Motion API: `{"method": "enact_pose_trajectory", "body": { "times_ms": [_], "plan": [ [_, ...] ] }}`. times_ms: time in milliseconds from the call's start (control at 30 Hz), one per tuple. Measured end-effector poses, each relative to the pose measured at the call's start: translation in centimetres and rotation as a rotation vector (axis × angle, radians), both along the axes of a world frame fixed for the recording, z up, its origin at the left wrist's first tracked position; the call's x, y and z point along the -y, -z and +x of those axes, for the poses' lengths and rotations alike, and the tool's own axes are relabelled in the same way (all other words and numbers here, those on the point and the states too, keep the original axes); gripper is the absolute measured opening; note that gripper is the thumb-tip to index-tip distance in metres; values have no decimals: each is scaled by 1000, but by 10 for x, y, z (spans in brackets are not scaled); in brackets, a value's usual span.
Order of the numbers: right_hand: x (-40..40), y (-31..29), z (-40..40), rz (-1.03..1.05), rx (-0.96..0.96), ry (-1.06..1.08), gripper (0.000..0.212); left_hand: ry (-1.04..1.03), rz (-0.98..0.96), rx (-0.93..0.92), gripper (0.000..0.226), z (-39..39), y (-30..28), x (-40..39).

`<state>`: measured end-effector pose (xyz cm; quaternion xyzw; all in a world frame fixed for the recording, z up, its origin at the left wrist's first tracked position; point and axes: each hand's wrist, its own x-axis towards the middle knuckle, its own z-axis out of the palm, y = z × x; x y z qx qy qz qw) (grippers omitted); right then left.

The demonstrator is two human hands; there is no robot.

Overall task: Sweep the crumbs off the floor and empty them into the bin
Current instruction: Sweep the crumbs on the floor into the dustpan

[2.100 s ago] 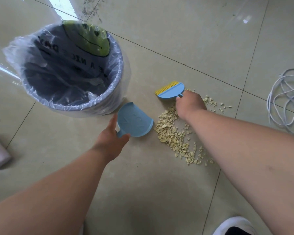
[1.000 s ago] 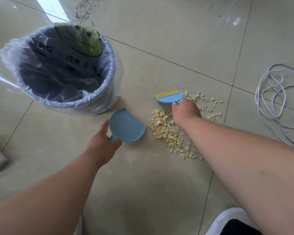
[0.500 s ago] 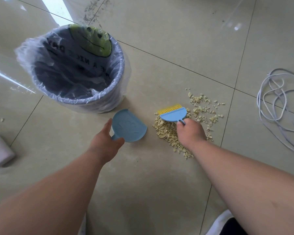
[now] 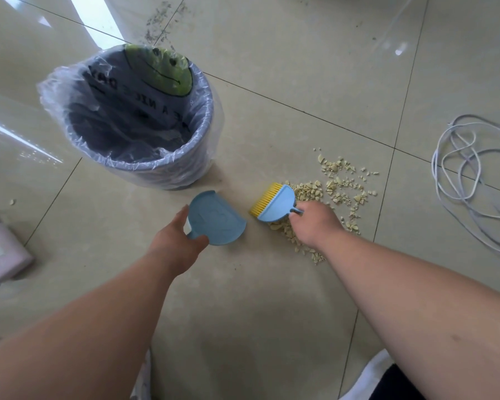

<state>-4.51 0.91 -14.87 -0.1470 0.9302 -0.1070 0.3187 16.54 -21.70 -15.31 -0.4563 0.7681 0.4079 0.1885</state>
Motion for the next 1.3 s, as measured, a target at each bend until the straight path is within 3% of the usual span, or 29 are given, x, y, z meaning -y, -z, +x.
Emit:
{"method": "enact_pose_trajectory", "body": {
  "times_ms": [167, 433, 700, 933, 1133, 1300],
  "plan": [
    [-36, -8, -21, 59, -31, 53, 24, 21, -1, 1, 94, 0, -1, -2],
    [-25, -20, -1, -170, 157, 5, 23, 45, -20, 2, 94, 0, -6, -3],
    [-16, -11, 11, -55, 123, -92, 23, 59, 17, 17, 93, 3, -4, -2],
    [-49, -20, -25, 50, 45, -15, 25, 55, 26, 8, 92, 0, -3, -2],
    [-47, -24, -21, -172, 177, 182, 18, 46, -54, -34, 83, -1, -10, 1],
    [-34, -22, -2, -104, 268, 10, 16, 134, -50, -33, 79, 5, -12, 2]
  ]
}}
